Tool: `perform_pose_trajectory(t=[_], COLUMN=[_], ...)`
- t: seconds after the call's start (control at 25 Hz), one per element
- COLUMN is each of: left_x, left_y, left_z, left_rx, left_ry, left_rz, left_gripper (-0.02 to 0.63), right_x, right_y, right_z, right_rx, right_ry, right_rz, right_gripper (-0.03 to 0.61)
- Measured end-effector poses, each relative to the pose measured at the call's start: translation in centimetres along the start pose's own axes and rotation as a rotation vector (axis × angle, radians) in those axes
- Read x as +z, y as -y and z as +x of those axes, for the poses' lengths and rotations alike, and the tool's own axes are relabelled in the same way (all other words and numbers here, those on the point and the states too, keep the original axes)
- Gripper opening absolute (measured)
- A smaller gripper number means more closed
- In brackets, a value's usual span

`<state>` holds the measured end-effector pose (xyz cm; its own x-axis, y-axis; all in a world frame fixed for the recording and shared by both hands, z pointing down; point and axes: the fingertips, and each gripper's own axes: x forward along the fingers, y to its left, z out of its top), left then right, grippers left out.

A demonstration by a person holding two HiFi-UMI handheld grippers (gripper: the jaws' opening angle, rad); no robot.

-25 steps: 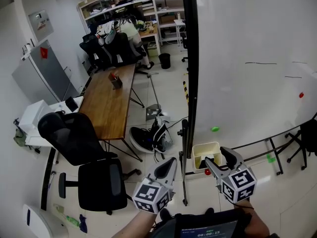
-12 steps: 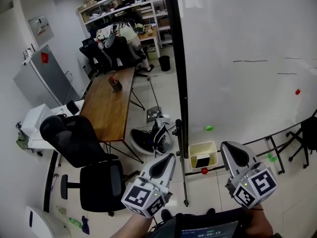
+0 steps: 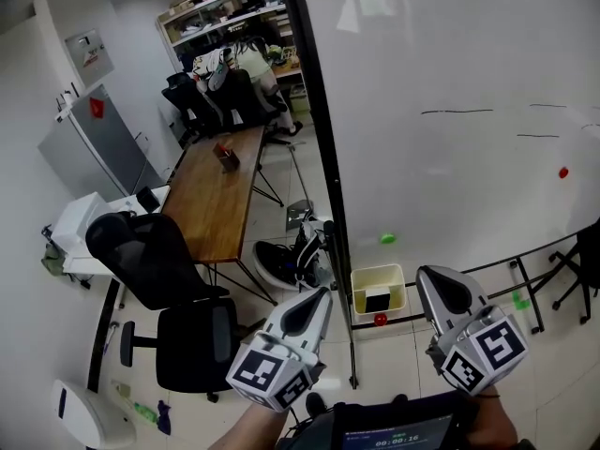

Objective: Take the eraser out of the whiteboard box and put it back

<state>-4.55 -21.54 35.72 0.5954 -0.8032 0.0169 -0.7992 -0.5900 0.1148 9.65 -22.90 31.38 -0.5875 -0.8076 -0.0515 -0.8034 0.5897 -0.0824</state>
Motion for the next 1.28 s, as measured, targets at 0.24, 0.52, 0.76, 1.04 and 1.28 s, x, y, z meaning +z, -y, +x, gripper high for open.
perform_pose_trajectory(t=[0.24, 0.52, 0.76, 1.04, 1.28], left_x=[-0.1, -0.6, -0.8, -1.0, -1.3], left_y=[1.1, 2.2, 3.8, 2.9, 0.0], left_z=[-0.1, -1.9, -5.6, -16.3, -26.1], left_rx=[0.037, 0.175, 0.225, 0.216, 0.185], left_ry=[-0.007, -0.018, -0.015, 0.006, 0.009], left_rz=[0.011, 0.027, 0.053, 0.021, 0.065], left_gripper=[0.029, 0.029, 0.029, 0.029, 0.029], right_x=[0.4, -0.8, -1.0, -0.3, -1.4], right_y=[0.5, 1.8, -0.2, -9.9, -20.4], right_z=[-1.1, -2.2, -3.0, -4.8, -6.6], right_rx=[0.04, 0.135, 0.186, 0.153, 0.085], right_ry=[0.002, -0.016, -0.011, 0.01, -0.012], right_rz=[0.008, 0.033, 0.056, 0.036, -0.043], right_gripper=[0.015, 0.015, 0.015, 0.015, 0.015])
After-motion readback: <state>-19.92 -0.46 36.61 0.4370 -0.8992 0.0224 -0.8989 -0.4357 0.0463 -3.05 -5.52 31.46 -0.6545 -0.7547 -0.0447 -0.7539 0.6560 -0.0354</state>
